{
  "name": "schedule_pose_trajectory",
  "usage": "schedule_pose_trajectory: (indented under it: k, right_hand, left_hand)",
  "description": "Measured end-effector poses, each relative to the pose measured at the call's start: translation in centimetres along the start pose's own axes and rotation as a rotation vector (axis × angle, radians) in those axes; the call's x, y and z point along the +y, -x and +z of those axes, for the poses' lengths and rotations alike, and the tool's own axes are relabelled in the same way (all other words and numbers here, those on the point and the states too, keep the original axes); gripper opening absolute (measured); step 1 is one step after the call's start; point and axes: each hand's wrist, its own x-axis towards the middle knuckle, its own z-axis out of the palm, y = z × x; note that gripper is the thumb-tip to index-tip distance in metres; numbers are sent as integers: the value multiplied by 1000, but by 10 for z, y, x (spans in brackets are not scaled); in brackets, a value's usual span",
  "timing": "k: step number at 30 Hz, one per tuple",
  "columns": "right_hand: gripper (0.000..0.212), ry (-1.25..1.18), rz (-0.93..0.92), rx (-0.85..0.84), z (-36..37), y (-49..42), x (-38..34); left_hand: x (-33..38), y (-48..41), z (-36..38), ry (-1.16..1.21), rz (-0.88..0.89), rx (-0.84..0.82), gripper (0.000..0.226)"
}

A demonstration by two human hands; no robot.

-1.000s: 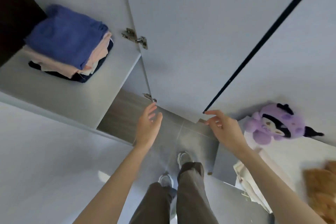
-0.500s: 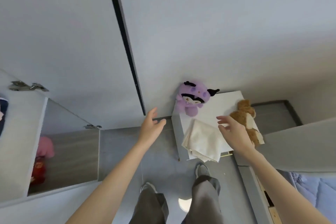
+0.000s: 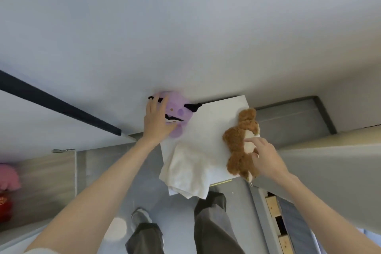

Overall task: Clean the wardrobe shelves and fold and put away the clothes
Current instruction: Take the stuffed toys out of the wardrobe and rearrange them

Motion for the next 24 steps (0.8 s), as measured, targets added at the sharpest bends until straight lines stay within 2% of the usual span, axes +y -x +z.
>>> schedule_pose_trajectory:
  k: [3, 5, 7, 10, 14, 18, 21, 24]
  right_hand:
    - [66, 201, -97, -140, -1, -34, 28]
    - [75, 358, -222, -201, 2, -55, 36]
    - [76, 503, -368, -231, 6, -72, 37]
    - [74, 669, -507, -320, 14, -98, 40]
    - [75, 844, -575, -344, 37, -128, 47]
    - [59, 945, -733, -373, 56, -144, 44]
    - [51, 956, -717, -332, 56, -143, 38]
    - [56, 938, -511, -290, 47, -139, 35]
  left_hand:
    - [8, -31, 30, -201, 51, -60, 93]
    - [9, -45, 48, -311, 16, -138, 93]
    - [6, -55, 64, -432, 7, -176, 94]
    - [4, -66, 77, -587, 27, -131, 94]
    - [-4, -69, 87, -751, 97, 11, 86]
    - [-19, -77, 92, -805, 152, 106, 78]
    - [-16, -80, 88, -790, 175, 104, 73]
    - [-13, -80, 80, -781, 187, 100, 64]
